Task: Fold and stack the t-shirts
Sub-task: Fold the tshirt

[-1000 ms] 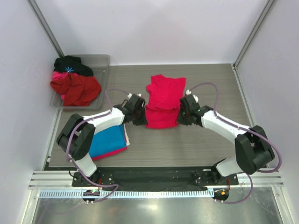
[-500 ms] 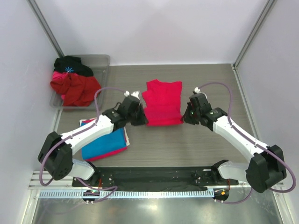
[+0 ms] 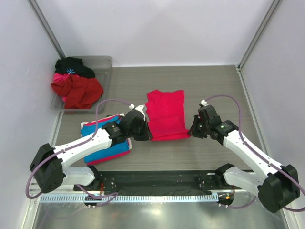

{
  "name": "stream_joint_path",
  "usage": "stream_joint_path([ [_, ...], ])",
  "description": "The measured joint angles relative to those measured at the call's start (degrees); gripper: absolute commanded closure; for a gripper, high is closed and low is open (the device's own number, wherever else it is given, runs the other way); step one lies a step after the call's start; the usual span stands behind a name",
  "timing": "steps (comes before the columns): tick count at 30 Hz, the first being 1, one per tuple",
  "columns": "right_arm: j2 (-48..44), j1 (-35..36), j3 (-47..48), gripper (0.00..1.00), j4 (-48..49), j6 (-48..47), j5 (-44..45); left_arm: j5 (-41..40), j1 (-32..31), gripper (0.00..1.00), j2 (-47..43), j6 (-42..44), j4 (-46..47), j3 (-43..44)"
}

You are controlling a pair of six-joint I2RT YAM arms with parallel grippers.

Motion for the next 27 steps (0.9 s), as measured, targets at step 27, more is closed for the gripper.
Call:
stream_joint_path([
  [27, 46.5, -6.4, 50.9, 0.98, -1.6, -8.1, 6.8, 5.7, 23.3, 0.97, 39.4, 9.1, -9.2, 46.7],
])
